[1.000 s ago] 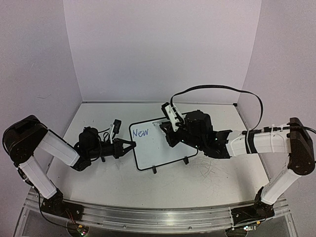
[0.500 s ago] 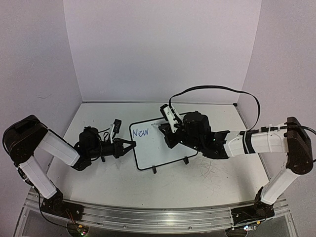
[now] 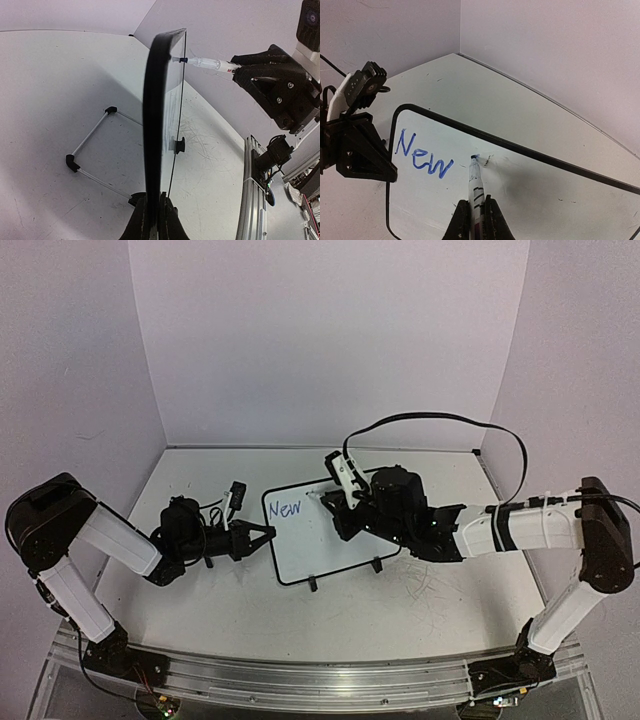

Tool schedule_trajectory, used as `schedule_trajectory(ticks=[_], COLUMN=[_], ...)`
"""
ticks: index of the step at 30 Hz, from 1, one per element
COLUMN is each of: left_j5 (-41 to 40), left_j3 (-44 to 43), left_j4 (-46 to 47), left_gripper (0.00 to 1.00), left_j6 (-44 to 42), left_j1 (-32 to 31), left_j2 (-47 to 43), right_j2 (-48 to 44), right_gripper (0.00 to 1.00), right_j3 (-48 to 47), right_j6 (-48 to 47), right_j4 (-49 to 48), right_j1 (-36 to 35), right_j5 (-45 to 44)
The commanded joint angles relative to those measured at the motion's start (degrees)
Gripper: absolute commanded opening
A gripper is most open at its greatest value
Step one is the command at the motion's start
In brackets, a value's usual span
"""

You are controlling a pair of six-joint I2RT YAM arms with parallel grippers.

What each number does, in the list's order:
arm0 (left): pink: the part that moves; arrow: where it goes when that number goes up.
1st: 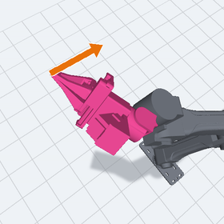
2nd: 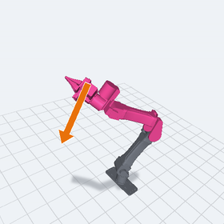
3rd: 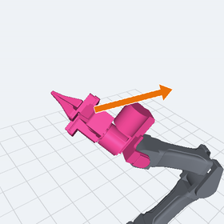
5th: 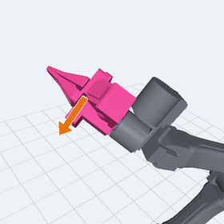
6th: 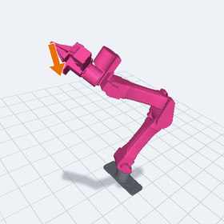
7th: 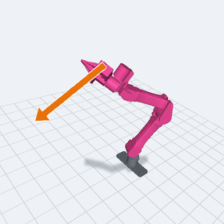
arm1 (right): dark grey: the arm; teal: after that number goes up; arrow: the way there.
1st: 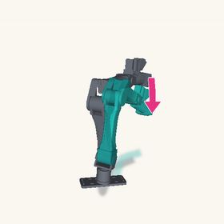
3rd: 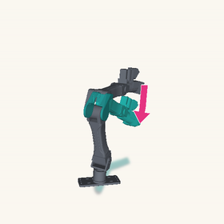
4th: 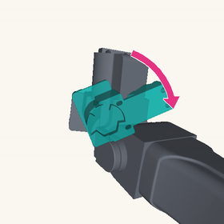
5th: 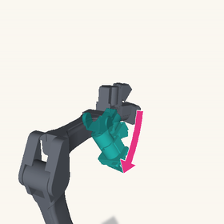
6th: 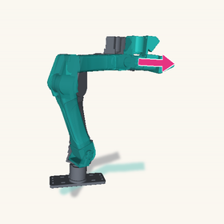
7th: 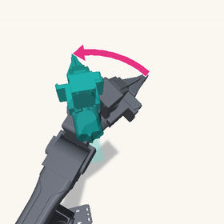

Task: Write a sentence on the whiteboard

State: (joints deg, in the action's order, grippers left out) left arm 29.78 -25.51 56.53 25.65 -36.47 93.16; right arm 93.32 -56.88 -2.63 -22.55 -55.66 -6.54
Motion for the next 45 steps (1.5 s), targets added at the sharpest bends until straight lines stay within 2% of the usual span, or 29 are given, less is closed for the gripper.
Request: schedule_trajectory(ticks=[1,34,45], left_j5=[-1.1,-1.1,-1.0], left_j3=[-1.5,-1.8,-1.8], left_j4=[-2.7,-3.8,-3.9], left_gripper=[0.00,0.00,0.00], left_j6=[-1.2,-1.3,-1.1], left_j1=[-0.5,-0.5,-0.6], left_j2=[0.8,0.6,0.7], right_j2=[-0.6,-0.6,-0.3], right_gripper=[0.00,0.00,0.00], right_j3=[0.5,3.0,1.8], right_j6=[1.4,4.9,5.2], right_j4=[0.7,1.0,-1.0], right_j1=[0.2,0.0,0.1], right_j5=[0.6,4.3,0.1])
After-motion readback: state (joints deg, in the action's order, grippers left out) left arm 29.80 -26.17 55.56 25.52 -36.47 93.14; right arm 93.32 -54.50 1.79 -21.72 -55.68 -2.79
